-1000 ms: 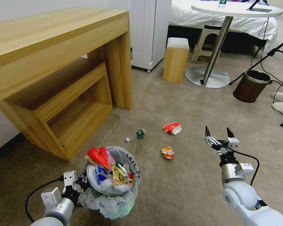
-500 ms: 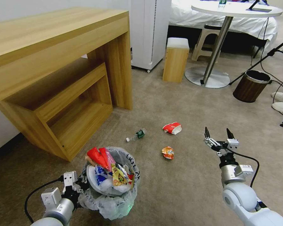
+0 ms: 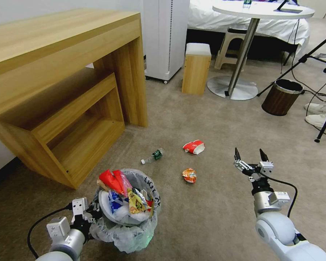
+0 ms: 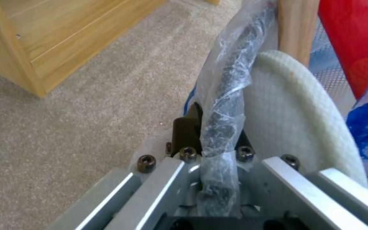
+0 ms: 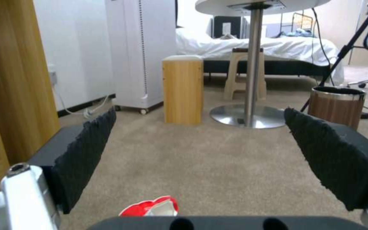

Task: Pick up the trash bin and place the garbage on the floor into it.

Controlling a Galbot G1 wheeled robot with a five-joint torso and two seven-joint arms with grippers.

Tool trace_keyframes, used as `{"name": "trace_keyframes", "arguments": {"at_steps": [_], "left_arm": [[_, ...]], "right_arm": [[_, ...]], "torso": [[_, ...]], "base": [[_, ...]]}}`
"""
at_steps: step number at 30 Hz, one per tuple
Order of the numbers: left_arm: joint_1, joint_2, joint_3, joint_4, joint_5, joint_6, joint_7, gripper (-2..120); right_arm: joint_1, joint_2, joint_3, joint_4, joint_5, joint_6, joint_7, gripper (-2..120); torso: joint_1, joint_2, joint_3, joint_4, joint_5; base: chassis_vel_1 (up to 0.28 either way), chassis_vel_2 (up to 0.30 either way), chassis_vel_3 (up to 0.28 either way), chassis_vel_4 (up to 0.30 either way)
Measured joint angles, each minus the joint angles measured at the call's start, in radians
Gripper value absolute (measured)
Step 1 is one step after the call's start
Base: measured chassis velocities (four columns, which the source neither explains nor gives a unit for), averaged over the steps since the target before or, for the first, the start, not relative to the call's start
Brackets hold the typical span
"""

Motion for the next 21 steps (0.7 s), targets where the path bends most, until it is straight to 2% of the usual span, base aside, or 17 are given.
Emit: {"name": "trace_keyframes", "arguments": {"at_steps": [13,21], "left_arm": [[0.016,-0.014,-0.006,-0.005,0.016,-0.002,-0.001,0],[0.015,-0.015,-0.008,-0.007,0.016,-0.003,-0.001,0]], "right_arm": [[0.015,-0.002,-0.012,-0.018,-0.005,0.000,-0.001,100],[0.024,-0.002,-0.020,-0.025,-0.005,0.001,-0.007,100]], "torso": [[0.000,0.000,0.000,0.0000,0.0000],[0.000,0.000,0.000,0.0000,0.0001]], "base": [[-0.009,0.007,0.007,-0.005],[-0.104,0.108,0.103,-0.119]]}}
